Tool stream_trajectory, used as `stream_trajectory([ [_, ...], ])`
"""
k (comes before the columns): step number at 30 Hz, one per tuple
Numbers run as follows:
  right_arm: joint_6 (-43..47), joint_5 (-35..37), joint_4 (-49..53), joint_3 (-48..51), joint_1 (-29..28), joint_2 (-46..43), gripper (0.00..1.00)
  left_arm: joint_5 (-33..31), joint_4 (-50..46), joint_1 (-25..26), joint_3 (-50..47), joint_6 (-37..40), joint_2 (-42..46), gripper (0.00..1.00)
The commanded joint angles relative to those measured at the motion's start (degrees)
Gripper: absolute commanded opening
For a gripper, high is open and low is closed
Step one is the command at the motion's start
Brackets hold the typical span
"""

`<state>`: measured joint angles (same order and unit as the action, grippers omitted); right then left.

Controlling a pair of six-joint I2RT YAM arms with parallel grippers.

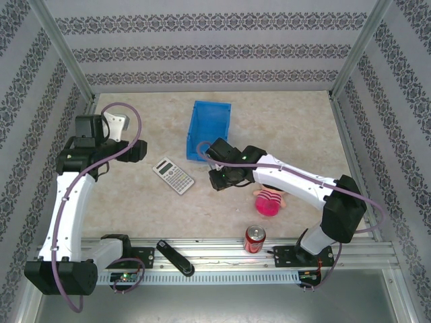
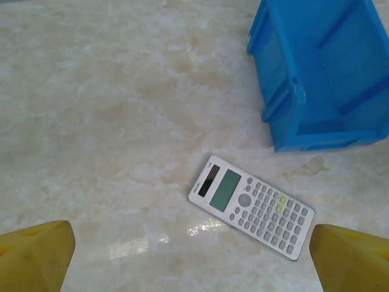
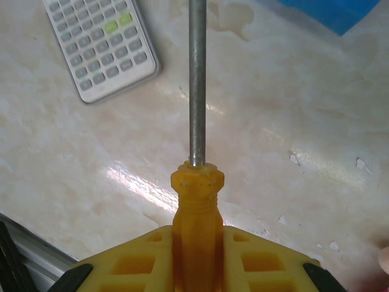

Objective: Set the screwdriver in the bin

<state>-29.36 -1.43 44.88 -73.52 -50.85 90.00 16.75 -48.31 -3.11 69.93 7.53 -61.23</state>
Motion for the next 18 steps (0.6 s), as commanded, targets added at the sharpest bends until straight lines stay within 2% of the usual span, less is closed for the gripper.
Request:
stream_trajectory([
  [1, -2.57, 3.15, -1.81, -3.37, 0.24, 0.92, 0.20, 2.09, 1.29, -0.40, 1.48, 0.01, 0.60, 0.99],
  [9, -4.80, 7.10, -6.07, -7.02, 1.84, 3.28, 0.20, 4.96, 2.19, -0.40, 1.30, -1.19, -0.02, 0.99],
  [18, -1.86, 8.98, -5.14, -14.49, 3.67, 9.67, 0.19, 4.05, 0.98, -0.40, 2.23, -0.97, -2.73, 0.99],
])
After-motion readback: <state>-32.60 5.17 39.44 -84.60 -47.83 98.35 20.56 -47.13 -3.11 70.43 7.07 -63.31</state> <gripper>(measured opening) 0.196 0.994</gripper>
